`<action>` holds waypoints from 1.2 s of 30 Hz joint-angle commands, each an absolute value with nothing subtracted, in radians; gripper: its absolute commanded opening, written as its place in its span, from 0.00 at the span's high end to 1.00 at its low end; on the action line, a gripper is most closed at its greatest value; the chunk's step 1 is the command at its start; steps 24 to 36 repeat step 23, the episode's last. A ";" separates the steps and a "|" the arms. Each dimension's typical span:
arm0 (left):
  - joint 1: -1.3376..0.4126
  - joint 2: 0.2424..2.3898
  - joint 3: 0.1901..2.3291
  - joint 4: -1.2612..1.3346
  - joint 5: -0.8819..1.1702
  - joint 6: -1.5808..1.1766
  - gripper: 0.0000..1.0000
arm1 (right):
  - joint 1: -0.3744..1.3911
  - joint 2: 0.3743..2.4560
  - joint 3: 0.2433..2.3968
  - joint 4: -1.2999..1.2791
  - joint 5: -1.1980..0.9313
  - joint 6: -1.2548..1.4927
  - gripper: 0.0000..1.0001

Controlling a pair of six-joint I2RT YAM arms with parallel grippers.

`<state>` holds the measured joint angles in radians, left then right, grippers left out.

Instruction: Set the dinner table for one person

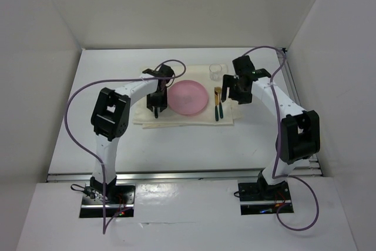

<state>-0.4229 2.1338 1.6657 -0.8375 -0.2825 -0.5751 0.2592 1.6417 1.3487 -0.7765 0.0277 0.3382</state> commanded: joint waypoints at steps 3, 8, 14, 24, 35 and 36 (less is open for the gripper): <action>-0.420 2.033 1.690 -0.871 -0.272 -0.588 0.40 | 0.253 1.565 1.391 -0.810 0.089 0.359 0.10; -0.420 1.867 1.756 -0.911 -0.310 -0.578 0.37 | 0.244 1.491 1.382 -0.772 0.153 0.425 0.00; -0.420 1.584 1.632 -0.783 -0.369 -0.560 0.34 | 0.235 1.367 1.304 -0.689 0.230 0.477 0.00; -0.420 1.160 1.284 -0.519 -0.492 -0.540 0.01 | 0.225 1.247 1.240 -0.676 0.284 0.499 0.00; -0.420 1.160 1.284 -0.519 -0.492 -0.540 0.01 | 0.225 1.247 1.240 -0.676 0.284 0.499 0.00; -0.420 1.160 1.284 -0.519 -0.492 -0.540 0.01 | 0.225 1.247 1.240 -0.676 0.284 0.499 0.00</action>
